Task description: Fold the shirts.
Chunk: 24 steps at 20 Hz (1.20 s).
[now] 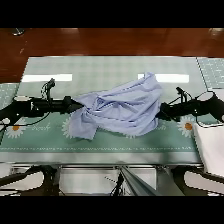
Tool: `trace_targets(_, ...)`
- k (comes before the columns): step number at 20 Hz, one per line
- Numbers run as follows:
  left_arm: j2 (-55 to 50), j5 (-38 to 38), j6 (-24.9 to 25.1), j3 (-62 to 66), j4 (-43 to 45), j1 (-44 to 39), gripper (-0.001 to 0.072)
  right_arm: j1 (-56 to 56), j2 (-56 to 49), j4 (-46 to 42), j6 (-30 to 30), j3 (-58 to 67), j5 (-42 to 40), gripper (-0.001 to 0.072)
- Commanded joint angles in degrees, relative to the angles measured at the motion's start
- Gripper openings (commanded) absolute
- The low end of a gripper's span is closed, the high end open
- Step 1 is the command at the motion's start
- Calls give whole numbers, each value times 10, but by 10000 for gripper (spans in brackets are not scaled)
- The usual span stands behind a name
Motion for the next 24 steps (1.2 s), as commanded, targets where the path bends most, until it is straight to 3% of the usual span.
trace_targets(1,6,-51,-5,14,-75,23,24,28,-8,66,-28,75,27,27)
trace_targets(4,54,-104,14,106,-287,80,22,27,30,31,5,263,63,26)
trace_targets(5,78,-93,16,158,-325,90,22,27,45,2,30,349,63,25)
trace_targets(7,120,-49,-4,295,-320,103,21,27,64,-44,63,523,66,25)
trace_targets(9,148,-9,-75,447,-215,107,21,27,86,-101,89,697,90,25)
trace_targets(12,182,-6,-276,667,128,106,21,27,169,-171,97,801,86,25)
trace_targets(13,196,-16,-316,720,217,106,21,27,208,-191,97,799,85,25)
trace_targets(15,237,-30,-340,794,336,106,21,27,285,-205,96,781,91,26)
trace_targets(20,357,-24,-339,805,483,106,22,27,411,-269,108,741,112,26)
trace_targets(24,391,-59,-340,801,522,106,22,27,441,-320,129,741,152,26)
